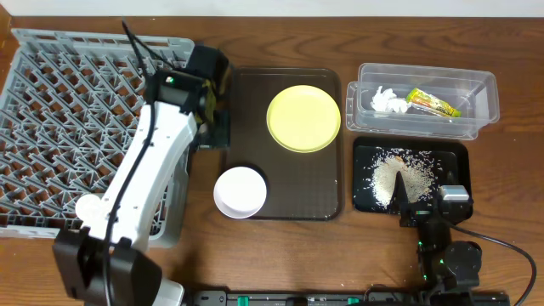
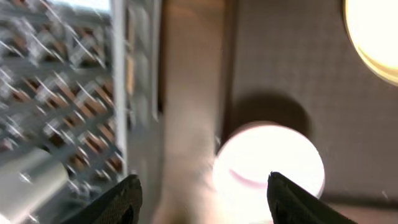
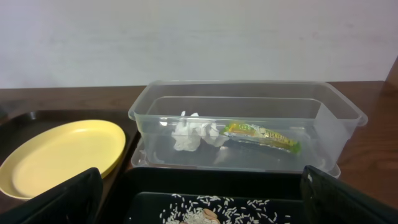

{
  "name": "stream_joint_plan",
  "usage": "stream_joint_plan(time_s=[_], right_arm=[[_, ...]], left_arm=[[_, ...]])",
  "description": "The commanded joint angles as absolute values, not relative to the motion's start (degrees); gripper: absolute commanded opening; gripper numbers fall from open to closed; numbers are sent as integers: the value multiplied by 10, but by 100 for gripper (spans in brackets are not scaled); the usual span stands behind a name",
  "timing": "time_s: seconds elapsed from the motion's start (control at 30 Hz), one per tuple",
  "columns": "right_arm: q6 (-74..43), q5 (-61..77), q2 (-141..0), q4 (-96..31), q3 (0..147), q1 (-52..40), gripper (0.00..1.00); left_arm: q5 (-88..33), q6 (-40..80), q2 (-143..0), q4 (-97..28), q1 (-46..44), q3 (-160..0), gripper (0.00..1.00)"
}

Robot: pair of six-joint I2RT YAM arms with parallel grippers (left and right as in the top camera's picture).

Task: Sort waste into correct bins and load items into the dishwasher
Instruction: 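Reach the left gripper to the white bowl rim and grasp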

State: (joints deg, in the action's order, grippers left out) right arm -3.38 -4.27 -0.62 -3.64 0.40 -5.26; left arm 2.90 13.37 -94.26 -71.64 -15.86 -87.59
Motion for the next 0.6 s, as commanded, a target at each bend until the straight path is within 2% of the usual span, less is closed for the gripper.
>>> stream_joint_plan(time_s=[0.0, 0.27, 0.33, 0.5, 0.57], right_arm=[[-31, -40, -4, -38, 3, -50, 99], [-31, -40, -4, -38, 3, -50, 99], [-31, -40, -4, -38, 3, -50, 99], [-31, -40, -4, -38, 3, -50, 99], [-31, -40, -4, -38, 3, -50, 99]], left_arm=[[-25, 142, -947, -726, -158, -817, 65], [-69, 143, -947, -606, -158, -645, 62], [-69, 143, -947, -573, -158, -618, 59], [-97, 143, -947, -501, -158, -577, 40], [-124, 143, -947, -495, -158, -576, 38]])
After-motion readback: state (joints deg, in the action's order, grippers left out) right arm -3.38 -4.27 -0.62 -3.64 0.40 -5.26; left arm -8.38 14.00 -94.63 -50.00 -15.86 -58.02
